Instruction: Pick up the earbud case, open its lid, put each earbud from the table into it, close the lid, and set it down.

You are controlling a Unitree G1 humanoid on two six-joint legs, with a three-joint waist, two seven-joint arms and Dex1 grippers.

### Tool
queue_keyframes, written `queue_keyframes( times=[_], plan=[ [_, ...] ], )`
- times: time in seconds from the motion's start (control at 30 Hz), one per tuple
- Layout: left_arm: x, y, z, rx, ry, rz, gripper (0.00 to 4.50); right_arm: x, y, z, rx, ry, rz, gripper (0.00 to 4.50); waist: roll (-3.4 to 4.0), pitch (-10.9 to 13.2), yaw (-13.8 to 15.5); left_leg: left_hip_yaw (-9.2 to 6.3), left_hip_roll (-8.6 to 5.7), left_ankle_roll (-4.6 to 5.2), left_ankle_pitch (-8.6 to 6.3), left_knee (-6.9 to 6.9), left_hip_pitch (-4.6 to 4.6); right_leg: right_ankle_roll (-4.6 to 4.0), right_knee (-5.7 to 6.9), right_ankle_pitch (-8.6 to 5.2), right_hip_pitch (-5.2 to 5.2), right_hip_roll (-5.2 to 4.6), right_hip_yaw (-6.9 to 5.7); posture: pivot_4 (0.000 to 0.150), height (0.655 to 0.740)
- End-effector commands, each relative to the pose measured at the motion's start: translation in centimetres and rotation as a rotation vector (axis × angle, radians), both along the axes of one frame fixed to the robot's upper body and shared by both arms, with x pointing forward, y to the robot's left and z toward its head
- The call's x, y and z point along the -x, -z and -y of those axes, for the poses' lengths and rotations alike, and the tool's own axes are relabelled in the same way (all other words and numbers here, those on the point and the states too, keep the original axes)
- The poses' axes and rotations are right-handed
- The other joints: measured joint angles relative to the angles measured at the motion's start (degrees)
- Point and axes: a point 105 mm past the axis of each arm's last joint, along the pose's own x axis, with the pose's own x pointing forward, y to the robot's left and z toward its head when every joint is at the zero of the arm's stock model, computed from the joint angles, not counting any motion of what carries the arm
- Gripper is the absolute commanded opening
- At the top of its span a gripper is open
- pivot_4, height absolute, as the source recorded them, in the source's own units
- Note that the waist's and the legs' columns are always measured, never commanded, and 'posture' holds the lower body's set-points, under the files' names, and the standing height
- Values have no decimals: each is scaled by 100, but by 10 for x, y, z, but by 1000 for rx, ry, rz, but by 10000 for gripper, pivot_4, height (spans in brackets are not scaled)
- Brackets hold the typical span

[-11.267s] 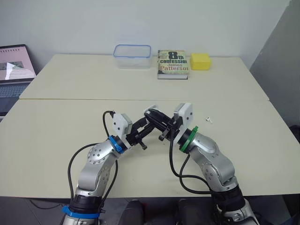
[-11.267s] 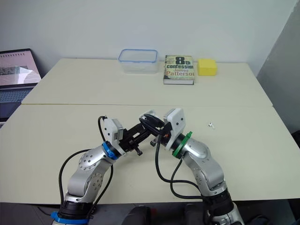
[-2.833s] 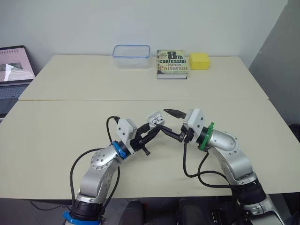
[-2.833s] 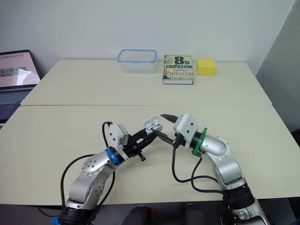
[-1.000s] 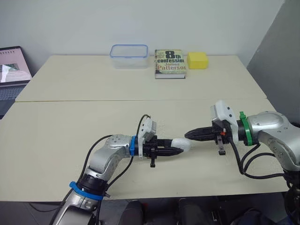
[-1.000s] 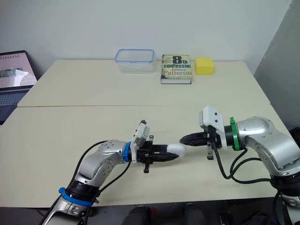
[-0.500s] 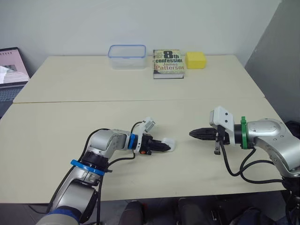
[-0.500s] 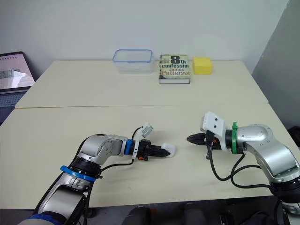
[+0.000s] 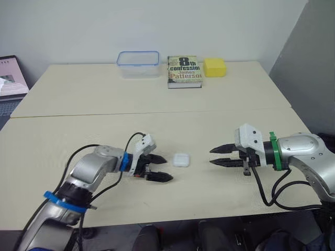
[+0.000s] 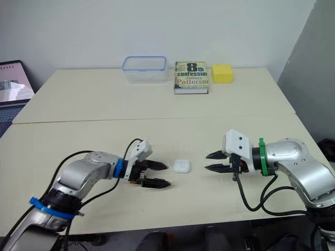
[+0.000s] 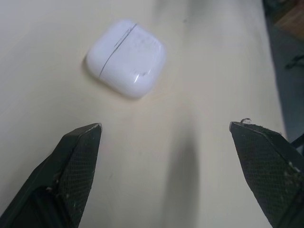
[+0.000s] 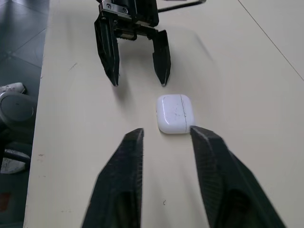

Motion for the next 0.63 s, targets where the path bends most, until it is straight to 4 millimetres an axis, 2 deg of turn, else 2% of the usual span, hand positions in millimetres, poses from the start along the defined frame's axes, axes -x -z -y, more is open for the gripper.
queue_keyframes(
  times=[0.03, 0.17, 0.3, 0.4, 0.63],
  plan=[
    [2, -22, -24, -39, 7, 203, 45000, 8, -20, 8, 51, -43, 88, 29510, 2, 2, 9, 2, 2, 0, 0, -2, 0, -3, -1, -2, -1, 0, 0, 1500, 7400],
    [9, -50, -36, 14, 11, 370, 45000, 5, -20, 30, 132, -11, 121, 43585, 3, 6, 71, 0, 5, -1, -1, -1, -21, -7, -13, -4, -10, -5, -9, 1500, 7400],
    [18, -69, -51, -11, -8, 508, 45000, 5, -19, 66, 240, 21, 146, 44346, 3, 8, 117, 4, -5, -3, -2, 0, -37, -6, -36, -4, -10, -10, -11, 1500, 7400],
    [18, -84, -59, -48, -37, 591, 45000, 5, -27, 79, 248, 43, 166, 44346, 5, 11, 119, 22, -8, -2, -3, 2, -37, -5, -40, -2, -11, -13, 1, 1500, 7400],
    [26, -95, -56, -12, 12, 557, 45000, 5, -28, 73, 219, 18, 195, 44346, 5, 12, 114, 26, 2, -2, -3, 1, -22, -4, -26, -2, -9, -5, 5, 1500, 7400]
  ],
)
